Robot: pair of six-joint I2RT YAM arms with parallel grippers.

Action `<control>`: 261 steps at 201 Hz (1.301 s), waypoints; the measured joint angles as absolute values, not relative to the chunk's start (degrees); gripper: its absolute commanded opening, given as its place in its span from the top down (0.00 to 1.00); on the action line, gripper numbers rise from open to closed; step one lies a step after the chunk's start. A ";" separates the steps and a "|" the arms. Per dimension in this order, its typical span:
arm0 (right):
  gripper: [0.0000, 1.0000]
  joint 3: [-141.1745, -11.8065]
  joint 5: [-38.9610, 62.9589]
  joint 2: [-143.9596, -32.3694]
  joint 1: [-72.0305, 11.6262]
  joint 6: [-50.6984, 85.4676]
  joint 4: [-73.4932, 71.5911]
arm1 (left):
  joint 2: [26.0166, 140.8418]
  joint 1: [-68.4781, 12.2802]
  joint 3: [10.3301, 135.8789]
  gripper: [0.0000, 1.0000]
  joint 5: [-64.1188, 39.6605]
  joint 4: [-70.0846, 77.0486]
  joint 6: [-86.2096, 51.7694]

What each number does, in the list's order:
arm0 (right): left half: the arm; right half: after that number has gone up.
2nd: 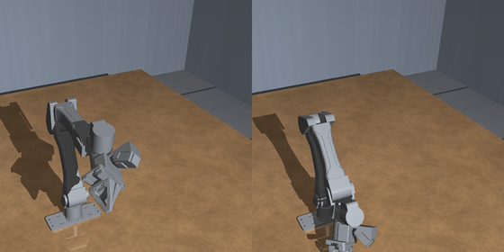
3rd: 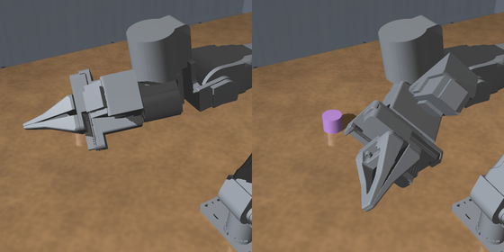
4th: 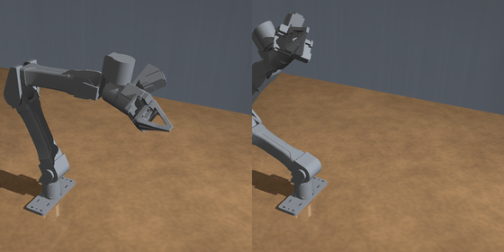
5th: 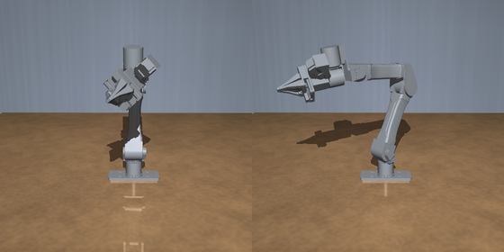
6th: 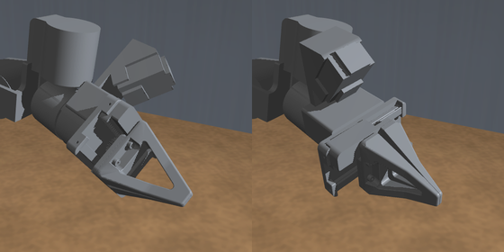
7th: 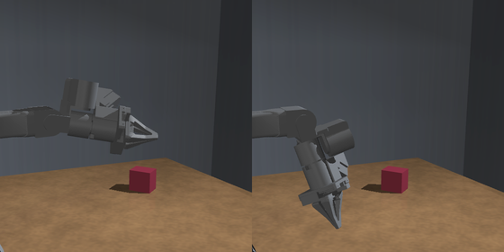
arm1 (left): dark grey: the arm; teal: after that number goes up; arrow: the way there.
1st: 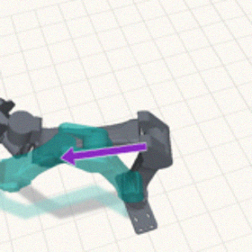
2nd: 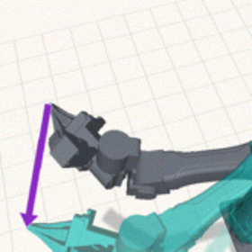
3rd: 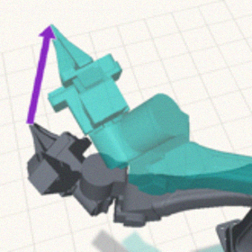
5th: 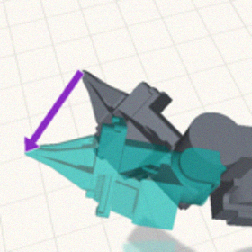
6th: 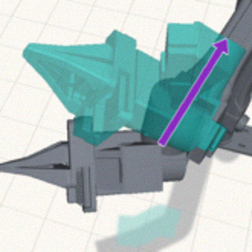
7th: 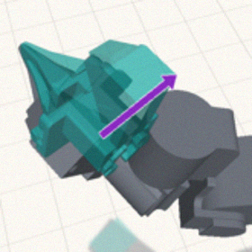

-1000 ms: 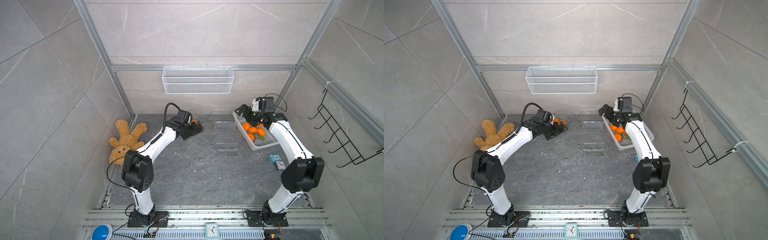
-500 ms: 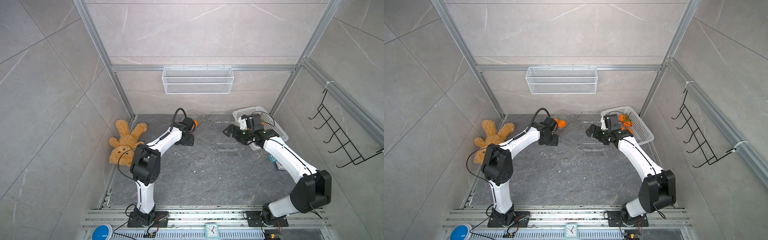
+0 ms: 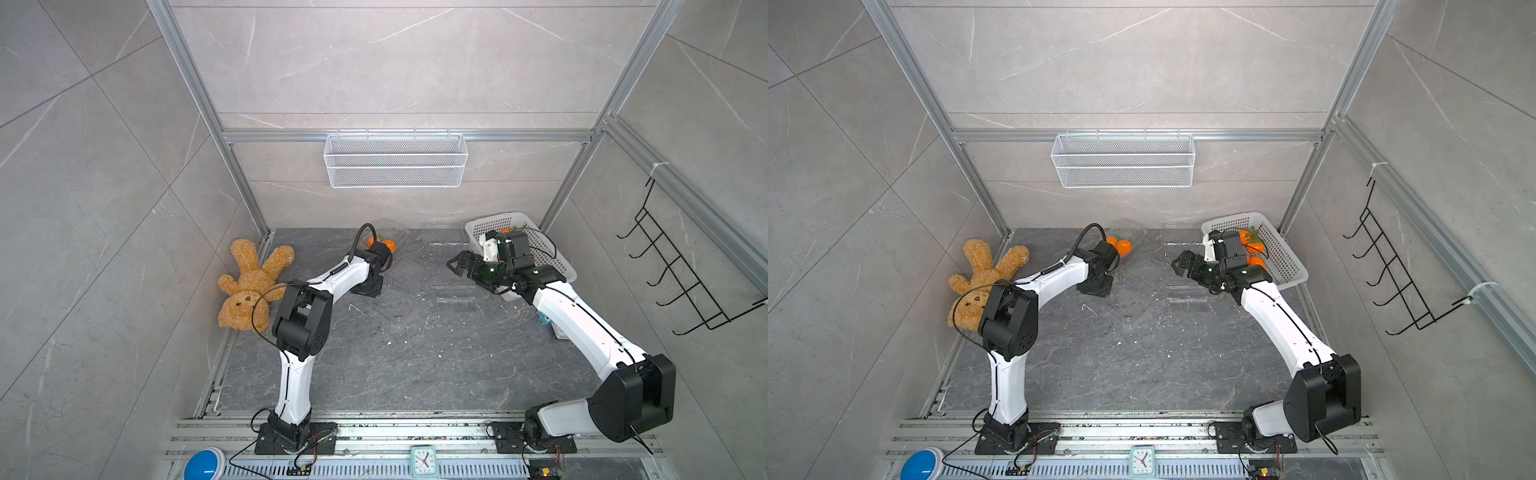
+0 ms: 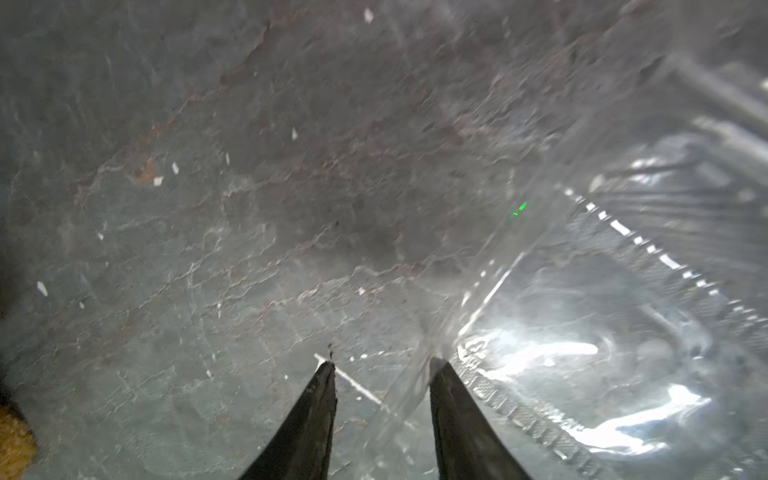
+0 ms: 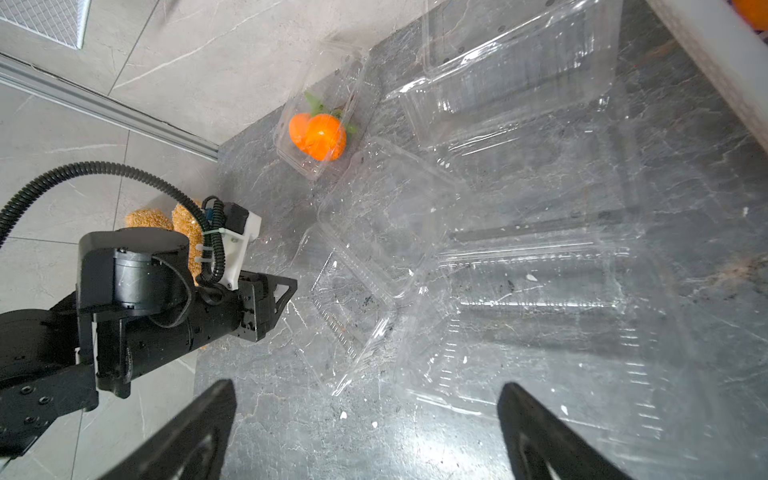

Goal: Take oranges out of containers
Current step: Move the packing box to the center of the board.

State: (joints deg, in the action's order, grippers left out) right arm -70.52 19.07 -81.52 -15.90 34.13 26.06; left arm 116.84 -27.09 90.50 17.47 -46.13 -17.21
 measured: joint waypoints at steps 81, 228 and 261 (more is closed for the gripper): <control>0.00 -69.82 19.99 -82.78 -19.27 35.03 22.81 | 108.79 -7.14 84.12 0.72 18.65 -51.05 -20.38; 0.00 -68.84 19.99 -86.46 -23.00 35.38 20.51 | 113.73 7.51 98.43 0.29 2.33 -50.35 -27.42; 0.00 -71.37 19.97 -91.44 -25.21 35.40 19.70 | 109.01 4.93 98.45 0.13 1.39 -50.02 -27.92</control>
State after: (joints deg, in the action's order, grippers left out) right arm -71.37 19.97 -91.44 -25.21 35.40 19.70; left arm 109.01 4.93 98.45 1.39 -50.02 -27.92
